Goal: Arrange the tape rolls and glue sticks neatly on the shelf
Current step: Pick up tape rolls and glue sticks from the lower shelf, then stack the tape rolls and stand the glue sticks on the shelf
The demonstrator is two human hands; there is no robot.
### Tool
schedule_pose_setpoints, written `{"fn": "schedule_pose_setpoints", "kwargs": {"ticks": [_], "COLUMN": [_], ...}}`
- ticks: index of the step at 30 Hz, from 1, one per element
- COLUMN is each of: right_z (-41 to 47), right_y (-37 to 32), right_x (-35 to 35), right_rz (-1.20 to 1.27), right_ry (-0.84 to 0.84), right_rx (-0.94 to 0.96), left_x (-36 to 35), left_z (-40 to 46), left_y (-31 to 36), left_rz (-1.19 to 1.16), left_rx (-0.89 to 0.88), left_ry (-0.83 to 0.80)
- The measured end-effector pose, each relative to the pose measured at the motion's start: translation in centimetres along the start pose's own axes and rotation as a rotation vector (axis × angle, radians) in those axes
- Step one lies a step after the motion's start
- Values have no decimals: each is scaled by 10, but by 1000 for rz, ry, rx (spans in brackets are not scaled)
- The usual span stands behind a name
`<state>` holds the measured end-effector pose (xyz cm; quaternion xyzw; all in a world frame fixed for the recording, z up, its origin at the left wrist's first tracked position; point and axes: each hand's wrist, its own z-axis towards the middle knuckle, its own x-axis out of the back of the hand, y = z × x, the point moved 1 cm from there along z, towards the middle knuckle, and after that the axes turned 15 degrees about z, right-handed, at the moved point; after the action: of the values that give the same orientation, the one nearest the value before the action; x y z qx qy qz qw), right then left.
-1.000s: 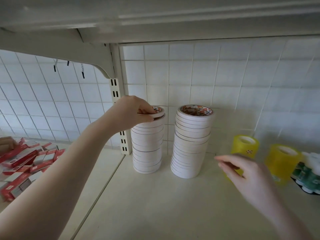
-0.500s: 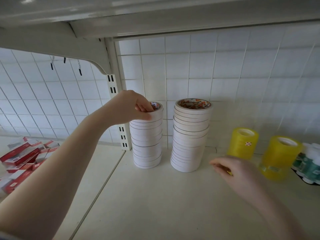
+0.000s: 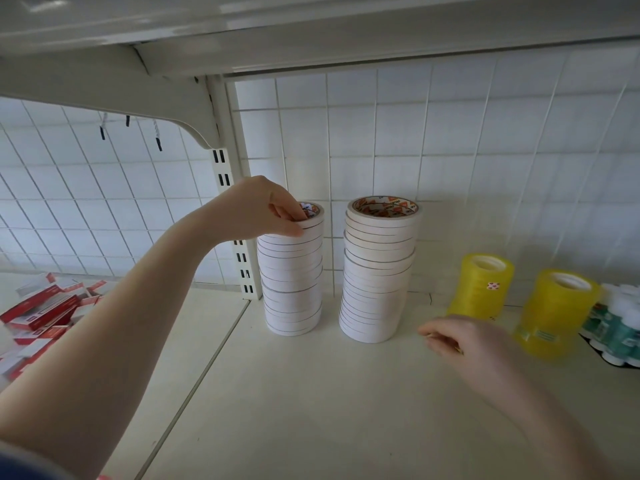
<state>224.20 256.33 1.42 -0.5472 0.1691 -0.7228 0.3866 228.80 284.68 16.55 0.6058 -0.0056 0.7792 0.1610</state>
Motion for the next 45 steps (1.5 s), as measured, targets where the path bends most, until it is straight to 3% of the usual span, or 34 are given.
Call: {"fn": "schedule_pose_setpoints", "kwargs": {"ticks": [21,26,31,37,45], "right_z": [-2,-3,-12,-22,-104], "right_y": [-3,-5,-4,-11,0], "right_x": [4,1,7,32,45], "right_rz": [-21,-43,-125,-327,-392], "right_ry": [-26,-23,-2,118,422], "right_rx": [-33,-49,-71,-76,-122], "left_x": [1,-3,-22,-60,-98], "left_z": [4,-8,-42,-98,-144], "left_y": [1,7,8,20,54], "left_rz": [25,154,271,238,137], "left_rx": [53,54,31,156,119], "left_ry": [-60,19,249,414,382]}}
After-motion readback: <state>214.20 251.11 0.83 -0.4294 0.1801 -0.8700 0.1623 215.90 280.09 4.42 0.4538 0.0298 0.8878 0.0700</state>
